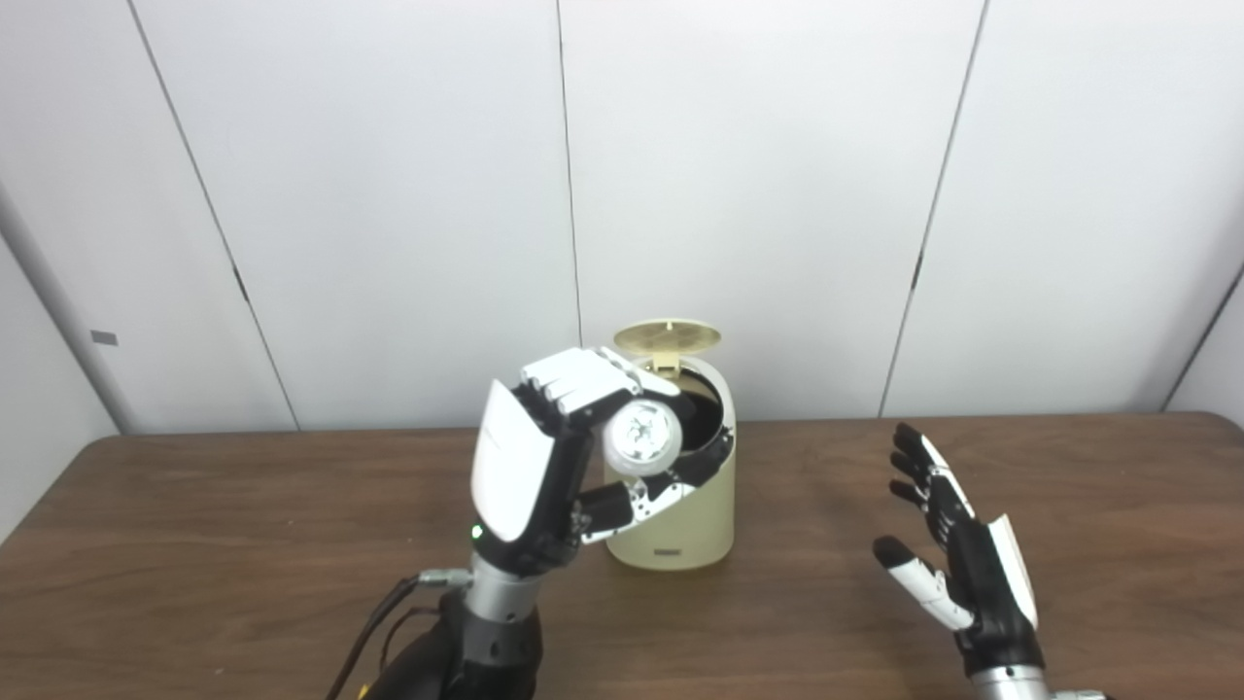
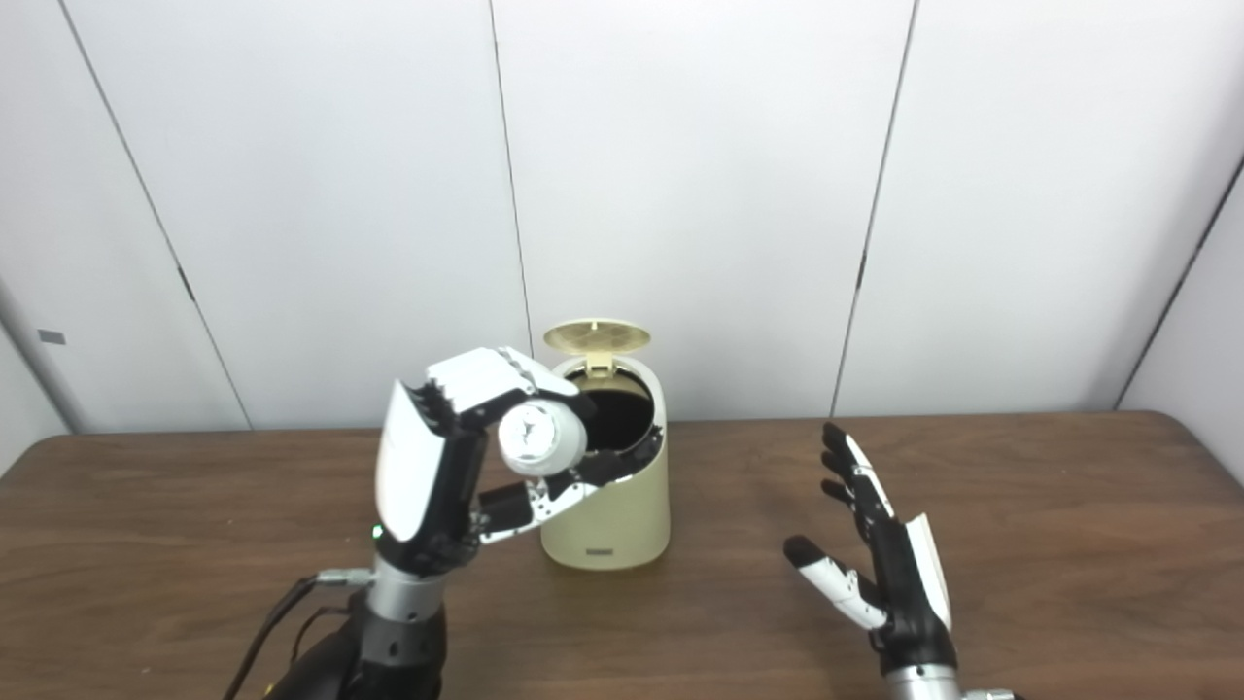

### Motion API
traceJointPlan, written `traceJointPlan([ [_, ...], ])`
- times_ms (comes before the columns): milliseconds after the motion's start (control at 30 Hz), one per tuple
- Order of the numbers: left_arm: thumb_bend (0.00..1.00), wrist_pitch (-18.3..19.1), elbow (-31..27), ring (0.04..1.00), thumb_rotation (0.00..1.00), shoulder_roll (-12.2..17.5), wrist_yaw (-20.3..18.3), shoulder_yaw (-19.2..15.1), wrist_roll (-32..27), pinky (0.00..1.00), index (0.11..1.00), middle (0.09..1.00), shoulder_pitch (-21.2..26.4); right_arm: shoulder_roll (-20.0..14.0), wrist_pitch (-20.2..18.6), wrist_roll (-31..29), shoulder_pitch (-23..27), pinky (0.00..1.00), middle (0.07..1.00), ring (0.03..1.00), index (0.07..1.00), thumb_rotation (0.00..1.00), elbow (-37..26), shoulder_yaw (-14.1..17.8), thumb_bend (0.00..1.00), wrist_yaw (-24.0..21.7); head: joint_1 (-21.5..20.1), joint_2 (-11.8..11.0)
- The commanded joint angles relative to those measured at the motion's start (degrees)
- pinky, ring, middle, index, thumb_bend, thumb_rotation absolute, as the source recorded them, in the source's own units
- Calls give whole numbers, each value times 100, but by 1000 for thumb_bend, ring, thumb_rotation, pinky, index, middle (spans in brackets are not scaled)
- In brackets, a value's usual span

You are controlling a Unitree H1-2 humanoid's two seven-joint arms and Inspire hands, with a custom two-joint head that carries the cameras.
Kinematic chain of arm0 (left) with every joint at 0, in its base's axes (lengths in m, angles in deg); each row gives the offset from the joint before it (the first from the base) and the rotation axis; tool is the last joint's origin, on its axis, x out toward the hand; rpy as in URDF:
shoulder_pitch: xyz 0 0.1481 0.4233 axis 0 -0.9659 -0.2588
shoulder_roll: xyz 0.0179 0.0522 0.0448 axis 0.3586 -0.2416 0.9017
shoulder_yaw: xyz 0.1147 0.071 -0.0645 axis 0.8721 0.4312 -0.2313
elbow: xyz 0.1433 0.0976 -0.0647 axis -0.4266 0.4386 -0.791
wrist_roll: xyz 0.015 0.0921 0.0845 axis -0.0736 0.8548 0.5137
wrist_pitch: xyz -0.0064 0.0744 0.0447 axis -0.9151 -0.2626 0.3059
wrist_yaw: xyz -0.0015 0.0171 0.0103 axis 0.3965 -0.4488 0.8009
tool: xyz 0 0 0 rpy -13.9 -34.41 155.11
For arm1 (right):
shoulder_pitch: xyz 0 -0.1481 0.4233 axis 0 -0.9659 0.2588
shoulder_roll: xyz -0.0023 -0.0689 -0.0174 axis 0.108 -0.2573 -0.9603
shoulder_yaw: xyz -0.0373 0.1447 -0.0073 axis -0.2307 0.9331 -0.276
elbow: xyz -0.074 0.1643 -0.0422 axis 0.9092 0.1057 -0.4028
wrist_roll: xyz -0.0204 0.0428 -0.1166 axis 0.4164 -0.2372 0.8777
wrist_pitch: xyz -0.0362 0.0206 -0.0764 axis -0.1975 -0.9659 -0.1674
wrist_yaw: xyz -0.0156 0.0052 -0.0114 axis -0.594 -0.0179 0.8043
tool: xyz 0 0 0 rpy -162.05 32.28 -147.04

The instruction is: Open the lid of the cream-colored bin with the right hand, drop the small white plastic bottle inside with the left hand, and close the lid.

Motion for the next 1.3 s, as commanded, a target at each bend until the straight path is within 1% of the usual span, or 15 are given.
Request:
traceJointPlan([
  [0, 502, -59, 166, 484, 0, 24, 434, 137, 129, 377, 497, 464, 404, 11, 202, 15, 144, 840, 928, 905, 915, 834, -60, 4, 950, 76, -12, -6],
  [100, 503, -59, 523, 482, 0, 10, 654, 378, 155, 368, 491, 465, 604, 20, 187, 58, 139, 838, 925, 904, 915, 840, -90, -2, 957, 99, -36, -14],
  [167, 503, -58, 679, 482, 0, 1, 641, 466, 124, 366, 482, 468, 696, 23, 182, 85, 138, 832, 924, 902, 915, 840, -84, -4, 959, 110, -54, -19],
  [300, 504, -59, 966, 478, 0, -28, 616, 536, 1, 352, 474, 475, 827, 13, 235, 77, 126, 833, 920, 899, 912, 846, -27, -4, 967, 120, -72, -19],
  [533, 504, -59, 1505, 476, 0, -28, 897, 656, -99, 316, 479, 479, 1146, 25, 100, 76, 73, 843, 923, 907, 913, 847, -125, -9, 970, 105, -114, -16],
  [667, 503, -59, 1597, 474, 0, 28, 944, 734, -192, 327, 476, 475, 1298, 37, 87, 85, 59, 843, 920, 905, 912, 844, -141, -14, 977, 110, -116, -9],
  [833, 503, -59, 1590, 475, 0, 60, 875, 730, -288, 327, 474, 476, 1391, 39, 123, 99, 62, 850, 920, 907, 913, 838, -86, -20, 959, 121, -154, -33],
  [967, 503, -59, 1588, 477, 0, 100, 830, 765, -361, 317, 471, 475, 1443, 57, 70, 83, 25, 855, 925, 911, 918, 840, -146, -39, 986, 90, -211, -52],
  [1033, 503, -59, 1600, 478, 0, 129, 864, 840, -418, 320, 469, 475, 1492, 75, 57, 122, -8, 855, 925, 910, 919, 839, -199, -55, 986, 102, -240, -40],
  [1100, 503, -60, 1600, 486, 0, 155, 898, 916, -481, 350, 465, 473, 1537, 86, 38, 181, -39, 840, 918, 899, 915, 844, -249, -70, 988, 118, -241, -29],
  [1267, 503, -60, 1650, 492, 0, 194, 934, 1081, -603, 377, 461, 474, 1651, 126, -55, 324, -91, 815, 909, 883, 904, 851, -387, -107, 959, 127, -322, -22],
])
